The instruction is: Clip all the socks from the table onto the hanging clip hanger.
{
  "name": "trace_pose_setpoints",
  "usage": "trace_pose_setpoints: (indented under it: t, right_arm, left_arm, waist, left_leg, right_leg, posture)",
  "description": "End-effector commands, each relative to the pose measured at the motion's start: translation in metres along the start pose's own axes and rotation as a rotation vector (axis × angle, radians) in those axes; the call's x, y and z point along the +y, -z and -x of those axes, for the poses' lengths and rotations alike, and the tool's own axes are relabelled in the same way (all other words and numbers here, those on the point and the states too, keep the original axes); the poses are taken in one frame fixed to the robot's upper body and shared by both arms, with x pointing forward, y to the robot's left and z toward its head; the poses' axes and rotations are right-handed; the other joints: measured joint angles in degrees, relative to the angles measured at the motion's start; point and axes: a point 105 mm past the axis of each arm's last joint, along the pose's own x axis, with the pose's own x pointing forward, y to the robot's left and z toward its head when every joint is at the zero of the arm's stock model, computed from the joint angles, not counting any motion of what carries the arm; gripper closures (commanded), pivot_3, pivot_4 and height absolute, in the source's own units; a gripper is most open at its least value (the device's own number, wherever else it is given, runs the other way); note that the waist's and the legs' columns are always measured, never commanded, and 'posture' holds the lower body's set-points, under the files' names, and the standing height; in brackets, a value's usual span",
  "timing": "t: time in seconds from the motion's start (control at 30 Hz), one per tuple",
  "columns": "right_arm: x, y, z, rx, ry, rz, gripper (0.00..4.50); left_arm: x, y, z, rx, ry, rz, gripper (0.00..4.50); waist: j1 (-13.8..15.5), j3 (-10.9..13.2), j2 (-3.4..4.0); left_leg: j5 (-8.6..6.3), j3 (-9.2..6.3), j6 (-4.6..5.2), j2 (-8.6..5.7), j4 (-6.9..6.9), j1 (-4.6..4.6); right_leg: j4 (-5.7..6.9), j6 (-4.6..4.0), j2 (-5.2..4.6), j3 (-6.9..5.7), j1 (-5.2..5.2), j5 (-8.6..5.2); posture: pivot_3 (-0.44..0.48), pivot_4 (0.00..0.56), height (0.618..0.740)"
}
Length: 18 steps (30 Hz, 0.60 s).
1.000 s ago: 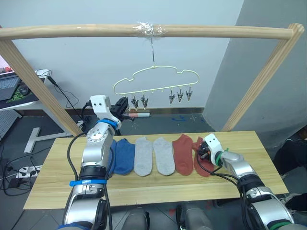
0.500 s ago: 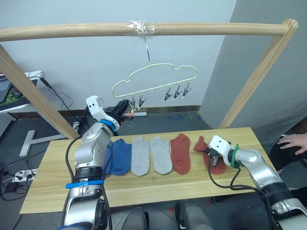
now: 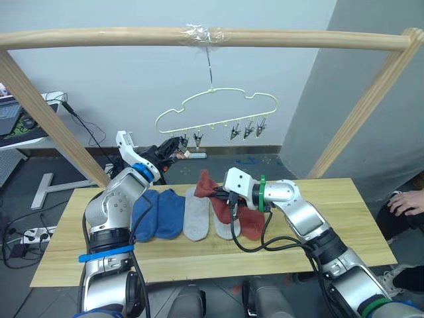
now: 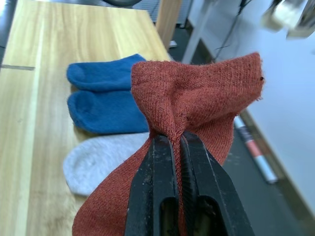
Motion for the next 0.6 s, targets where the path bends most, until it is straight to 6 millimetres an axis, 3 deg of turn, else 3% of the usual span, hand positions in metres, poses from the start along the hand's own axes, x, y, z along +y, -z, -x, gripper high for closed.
trace_pose_setpoints:
  t: [0.03,0.27,0.6]
  right_arm:
    - [-0.008,-0.017,-0.012,-0.04,-0.022,0.036,4.47]
    - [-0.021,-0.031,-0.029,-0.066,-0.025,0.056,4.47]
    - [-0.033,-0.04,-0.033,-0.081,-0.009,0.07,4.47]
  left_arm:
    - [-0.008,0.001,0.003,0.007,0.027,-0.005,4.5]
    - [-0.014,0.003,0.006,0.018,0.047,-0.009,4.5]
    - [-0.017,0.008,0.008,0.035,0.059,-0.019,4.5]
  waist:
    - [0.0,0.0,0.0]
    - [-0.05,0.0,0.0]
    - [0.01,0.0,0.0]
  left_leg:
    - [0.0,0.0,0.0,-0.01,0.0,-0.03]
    - [0.01,-0.1,-0.02,0.12,-0.07,-0.04]
    - [0.01,-0.09,-0.03,0.08,-0.06,-0.08]
  right_leg:
    - [0.0,-0.01,0.0,-0.01,-0.03,0.01]
    - [0.12,-0.03,0.1,-0.06,-0.13,0.01]
    - [0.1,-0.06,0.07,-0.04,-0.14,0.02]
  posture:
    - [0.034,0.15,0.74]
    - [0.052,0.146,0.74]
    - [0.055,0.148,0.74]
